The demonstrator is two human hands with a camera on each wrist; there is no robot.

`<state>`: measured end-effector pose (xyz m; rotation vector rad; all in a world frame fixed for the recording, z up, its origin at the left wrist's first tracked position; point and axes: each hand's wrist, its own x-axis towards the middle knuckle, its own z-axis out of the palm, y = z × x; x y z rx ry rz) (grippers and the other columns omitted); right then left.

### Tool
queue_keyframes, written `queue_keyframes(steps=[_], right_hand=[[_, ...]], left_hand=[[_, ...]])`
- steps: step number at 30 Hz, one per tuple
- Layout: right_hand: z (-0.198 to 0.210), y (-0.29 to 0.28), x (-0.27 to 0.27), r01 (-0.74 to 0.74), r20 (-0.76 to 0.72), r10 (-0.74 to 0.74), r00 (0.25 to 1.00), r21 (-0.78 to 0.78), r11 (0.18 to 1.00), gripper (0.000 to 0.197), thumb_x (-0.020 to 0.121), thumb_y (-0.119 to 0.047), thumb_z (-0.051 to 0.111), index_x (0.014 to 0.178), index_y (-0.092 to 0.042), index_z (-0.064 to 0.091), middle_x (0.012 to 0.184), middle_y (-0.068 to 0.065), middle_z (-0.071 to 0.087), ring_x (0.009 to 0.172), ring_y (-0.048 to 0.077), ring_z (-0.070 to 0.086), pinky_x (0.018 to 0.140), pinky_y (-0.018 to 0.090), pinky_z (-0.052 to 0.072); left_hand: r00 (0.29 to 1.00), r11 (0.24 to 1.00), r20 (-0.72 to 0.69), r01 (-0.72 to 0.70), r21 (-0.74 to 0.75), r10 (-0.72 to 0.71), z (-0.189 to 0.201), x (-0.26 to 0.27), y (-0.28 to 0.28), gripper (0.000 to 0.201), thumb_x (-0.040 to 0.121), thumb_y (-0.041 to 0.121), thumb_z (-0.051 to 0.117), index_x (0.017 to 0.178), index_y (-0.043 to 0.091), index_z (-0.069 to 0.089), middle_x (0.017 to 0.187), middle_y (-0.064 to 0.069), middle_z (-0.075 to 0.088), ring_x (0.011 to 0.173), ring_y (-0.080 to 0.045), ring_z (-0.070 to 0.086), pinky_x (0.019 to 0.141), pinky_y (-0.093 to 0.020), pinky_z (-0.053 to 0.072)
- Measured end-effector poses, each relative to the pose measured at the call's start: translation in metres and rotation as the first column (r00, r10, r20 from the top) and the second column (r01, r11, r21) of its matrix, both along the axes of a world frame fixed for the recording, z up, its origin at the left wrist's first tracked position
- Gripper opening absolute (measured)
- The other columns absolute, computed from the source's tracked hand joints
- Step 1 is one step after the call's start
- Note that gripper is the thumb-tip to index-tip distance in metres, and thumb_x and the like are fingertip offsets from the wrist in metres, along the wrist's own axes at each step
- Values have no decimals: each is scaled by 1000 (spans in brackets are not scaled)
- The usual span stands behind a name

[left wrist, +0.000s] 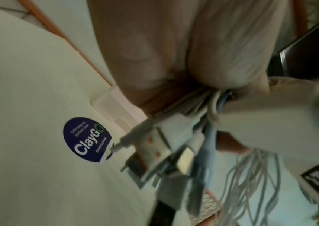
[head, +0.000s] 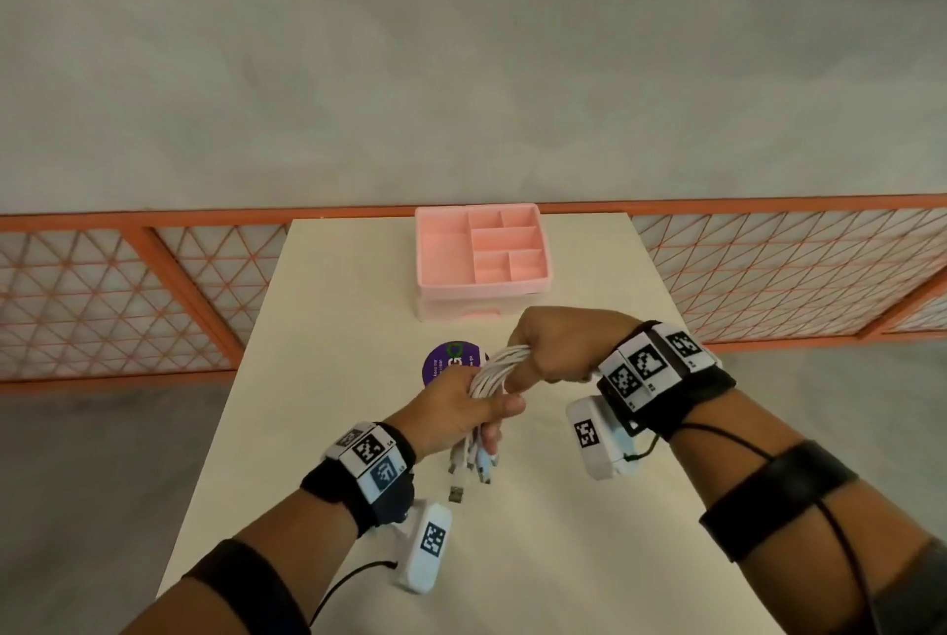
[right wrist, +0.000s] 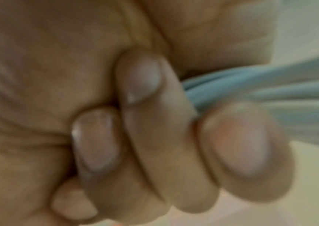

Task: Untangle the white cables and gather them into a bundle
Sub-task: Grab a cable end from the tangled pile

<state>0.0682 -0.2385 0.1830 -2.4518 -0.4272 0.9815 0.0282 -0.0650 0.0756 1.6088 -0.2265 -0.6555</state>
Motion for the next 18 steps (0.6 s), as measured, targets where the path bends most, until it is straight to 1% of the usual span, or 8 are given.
queue_keyframes(steps=[1,3,6,9,12,15,16,18], right_hand=[[3,-2,2,10,13,-10,1000,26,1000,25,80,-26,75,81,-2,70,54,3,45,40,15,33,40,20,26],[8,-6,8,31,78,-36,996,63,997,22,78,-25,78,75,-4,69,54,4,45,42,15,34,41,21,26],[8,-12,14,71,209,-99,973,139,988,26,74,-25,83,68,-5,68,54,2,46,48,13,38,47,25,30],[-4,-17,19,118,285,-188,940,247,962,24,72,-27,86,71,-9,71,57,-2,54,53,8,44,55,24,36],[-28,-20,19,192,341,-309,888,334,923,24,76,-36,82,86,-17,71,73,-6,65,65,7,57,67,26,45],[-55,-19,7,228,458,-421,783,418,879,44,82,-33,77,122,-21,63,116,-5,60,105,7,56,95,24,43],[-62,-17,-1,231,504,-480,718,478,847,43,84,-30,75,124,-19,62,119,-4,57,109,7,54,97,23,41],[-75,-8,-18,238,497,-600,627,611,755,24,89,-27,70,111,-18,66,108,-5,63,99,6,58,88,23,46]], left_hand=[[1000,1000,1,6,-6,-6,1,-1,-2,34,85,41,76,71,14,61,59,-7,62,61,-30,65,70,-55,54],[1000,1000,7,11,-22,-10,7,-3,-7,40,86,44,73,62,16,58,58,-7,60,66,-33,68,77,-59,53],[996,990,-33,-88,-106,85,16,-5,-16,43,97,30,64,58,16,50,50,-4,41,48,-20,53,86,-58,57],[977,953,-169,-172,-248,132,27,-8,-22,45,99,37,55,57,21,56,48,1,31,42,-13,38,75,-50,60],[927,875,-326,-306,-374,184,34,-3,-20,44,96,42,57,61,17,45,51,1,29,43,-14,38,70,-44,58],[851,797,-420,-477,-370,314,30,7,-15,46,96,42,61,62,15,44,55,-2,33,48,-18,46,71,-45,58],[821,776,-438,-529,-343,366,27,10,-13,46,95,40,63,60,15,47,57,-3,35,50,-19,49,71,-46,58],[768,751,-447,-604,-267,459,21,15,-12,43,94,36,67,61,13,54,58,-4,39,52,-23,56,68,-45,57]])
